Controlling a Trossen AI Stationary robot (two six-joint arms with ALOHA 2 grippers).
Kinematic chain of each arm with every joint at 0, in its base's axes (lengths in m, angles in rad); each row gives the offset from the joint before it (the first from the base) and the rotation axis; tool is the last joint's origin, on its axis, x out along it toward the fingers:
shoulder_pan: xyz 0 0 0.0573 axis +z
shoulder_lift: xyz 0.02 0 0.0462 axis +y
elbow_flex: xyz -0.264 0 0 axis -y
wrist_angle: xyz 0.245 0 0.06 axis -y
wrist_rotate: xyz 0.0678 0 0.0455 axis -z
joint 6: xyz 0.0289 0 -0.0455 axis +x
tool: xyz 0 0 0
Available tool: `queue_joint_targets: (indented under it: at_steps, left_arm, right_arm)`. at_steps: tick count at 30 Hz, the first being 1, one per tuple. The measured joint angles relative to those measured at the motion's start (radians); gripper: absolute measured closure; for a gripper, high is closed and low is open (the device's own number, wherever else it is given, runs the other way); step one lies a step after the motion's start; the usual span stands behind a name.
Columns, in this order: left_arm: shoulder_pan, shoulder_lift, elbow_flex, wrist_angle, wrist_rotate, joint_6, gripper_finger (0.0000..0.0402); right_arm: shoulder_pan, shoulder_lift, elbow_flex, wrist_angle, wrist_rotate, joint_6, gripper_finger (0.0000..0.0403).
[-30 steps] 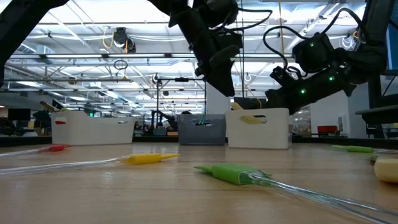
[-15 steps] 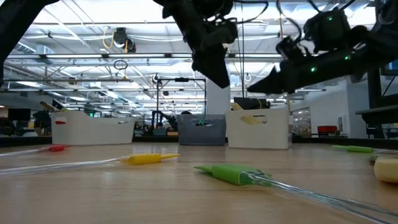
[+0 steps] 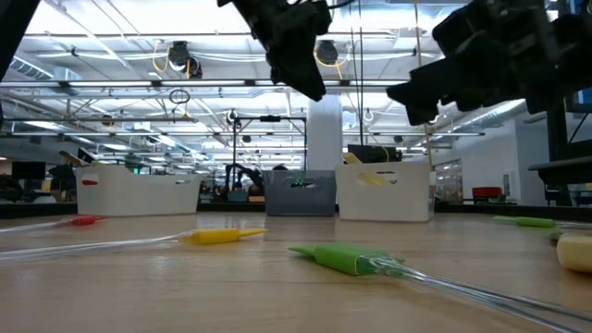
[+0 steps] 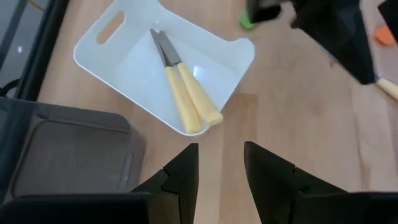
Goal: Pick & Place Kitchen Items
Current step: Put the yellow knife into the right white bin
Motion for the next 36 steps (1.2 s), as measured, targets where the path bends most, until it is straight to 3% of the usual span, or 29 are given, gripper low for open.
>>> queue_joint_targets:
  at_steps: [9,16,26,32,36]
  left_arm:
    - [0.007,-0.217,-0.334,0.311,0.001,-0.074,0.027]
    - [0.013,-0.344,-0.532,0.462,0.0,-0.16,0.027]
    - [0.003,-0.375,-0.592,0.484,0.001,-0.211,0.027]
    - [-0.008,-0.376,-0.591,0.496,0.002,-0.24,0.027]
    - [-0.008,-0.376,-0.591,0.5,0.002,-0.245,0.027]
  right_arm:
    - [0.182,0.049,0.078,-0.164,-0.001,0.038,0.0217]
    - [0.282,0.239,0.22,-0.171,-0.001,0.019,0.0218]
    - [0.404,0.438,0.275,-0.195,0.008,0.058,0.0218]
    - [0.478,0.546,0.275,-0.188,0.086,0.1,0.0218]
    - [0.507,0.59,0.277,-0.172,0.156,0.005,0.0218]
